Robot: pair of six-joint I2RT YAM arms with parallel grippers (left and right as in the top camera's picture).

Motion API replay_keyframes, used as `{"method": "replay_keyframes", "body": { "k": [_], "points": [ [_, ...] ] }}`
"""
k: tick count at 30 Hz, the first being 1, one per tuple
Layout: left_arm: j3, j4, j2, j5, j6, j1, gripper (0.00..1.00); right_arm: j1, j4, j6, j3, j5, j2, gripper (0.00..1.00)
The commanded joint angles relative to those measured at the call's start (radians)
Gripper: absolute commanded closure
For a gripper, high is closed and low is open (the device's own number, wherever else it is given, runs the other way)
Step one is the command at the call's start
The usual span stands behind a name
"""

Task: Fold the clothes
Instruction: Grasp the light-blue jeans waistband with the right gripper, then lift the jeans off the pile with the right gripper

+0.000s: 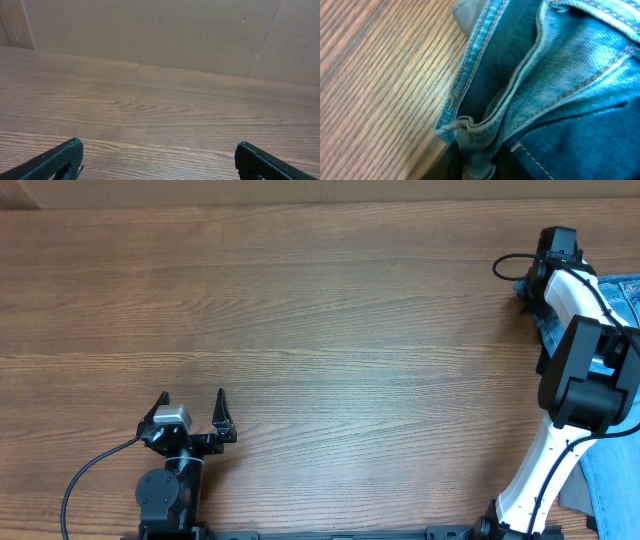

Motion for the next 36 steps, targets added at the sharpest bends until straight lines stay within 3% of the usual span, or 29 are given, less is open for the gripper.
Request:
{"method": "replay_keyframes", "body": {
  "k": [1,4,6,13,25,36],
  "points": [
    [-0.003,0.001,0.002,0.008,-0.01,-0.003,0.0,0.002,0.012,-0.025,-0.026,-0.043,0.024,0.85],
    [-0.003,0.0,0.002,0.008,-0.01,-0.003,0.0,0.002,0.011,-0.032,-0.026,-0.043,0.024,0.89],
    [-0.003,0.0,0.002,0.008,-0.01,-0.003,0.0,0.002,0.011,-0.053,-0.024,-0.043,0.023,0.96],
    [-0.003,0.001,0.002,0.008,-0.01,-0.003,0.0,-0.017,-0.083,-0.137,0.09,-0.043,-0.02,0.96],
    [-0.003,0.0,0.002,0.008,-0.01,-0.003,0.0,-0.084,-0.16,-0.138,0.151,-0.043,-0.297,0.96],
    [-0.003,0.001,0.002,0.008,-0.01,-0.003,0.0,-0.114,-0.188,-0.231,0.151,-0.04,-0.579,0.96]
  ]
}}
